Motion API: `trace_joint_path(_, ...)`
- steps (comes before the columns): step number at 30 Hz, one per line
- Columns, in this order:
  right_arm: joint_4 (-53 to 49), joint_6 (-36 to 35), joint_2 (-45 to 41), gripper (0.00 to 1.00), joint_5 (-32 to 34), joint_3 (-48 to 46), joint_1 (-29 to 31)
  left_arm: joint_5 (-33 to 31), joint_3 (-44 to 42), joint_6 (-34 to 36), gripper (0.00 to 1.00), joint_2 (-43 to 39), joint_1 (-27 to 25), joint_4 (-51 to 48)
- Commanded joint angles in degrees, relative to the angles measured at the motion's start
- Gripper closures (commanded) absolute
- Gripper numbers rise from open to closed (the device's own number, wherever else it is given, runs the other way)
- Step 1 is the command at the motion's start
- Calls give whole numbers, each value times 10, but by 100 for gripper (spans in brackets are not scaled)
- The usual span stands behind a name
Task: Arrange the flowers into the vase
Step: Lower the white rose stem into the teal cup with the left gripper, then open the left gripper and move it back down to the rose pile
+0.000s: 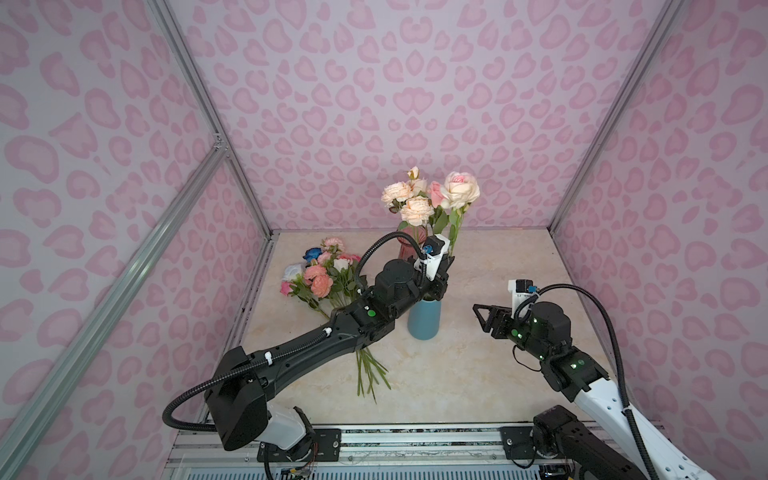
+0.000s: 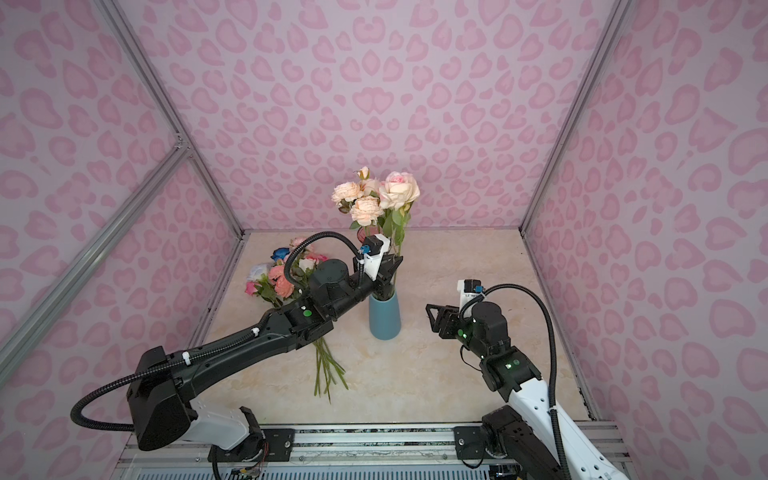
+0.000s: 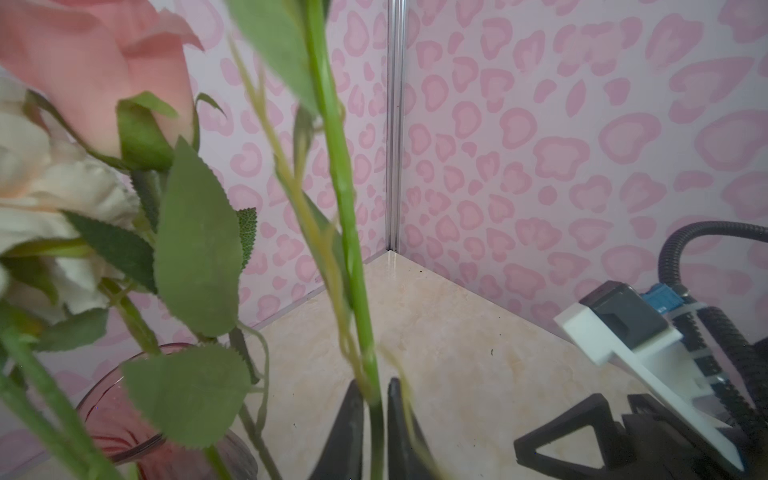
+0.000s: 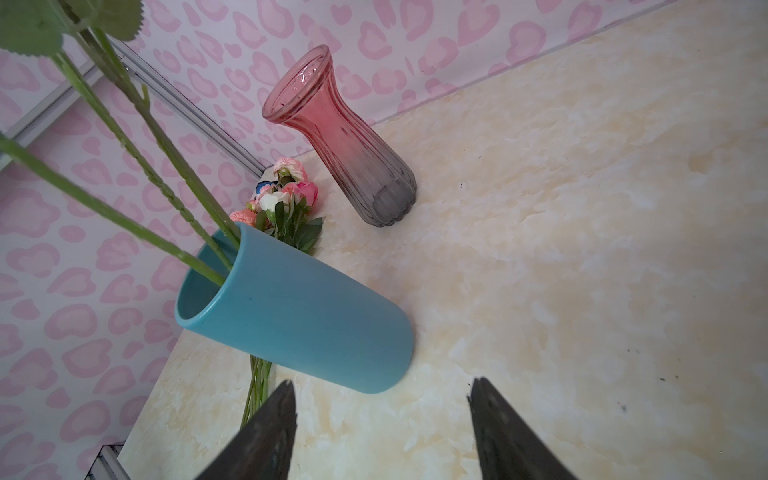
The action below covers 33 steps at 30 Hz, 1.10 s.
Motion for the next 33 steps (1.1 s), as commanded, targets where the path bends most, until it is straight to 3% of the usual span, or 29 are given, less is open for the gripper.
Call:
trace_joint_path(1,13,9,1,33,-7,1,0,-25,-4,16,75,-16,0,4)
trace_joint_path(14,11,7,11,35,-13,19,2,-49,-32,14,65,-91,0,-25)
trace_joint_path(21,25,7,39,35,-27,35,4,-140,-61,-5,65,-146,1,-66)
trace_joint_path(23,26,7,43,36,-28,36,6,-194,-79,-34,60,-162,7,-86)
trace_joint_path(27,23,6,40,37,-26,26,7,-257,-124,-143,60,-195,58,-195)
trace_joint_path(30,28,12,35,41,-28,10,7,-247,-178,-265,60,-224,131,-276)
trace_joint_path(33,33,16,36,48,-38,-4,9,-196,-244,-354,62,-243,217,-318)
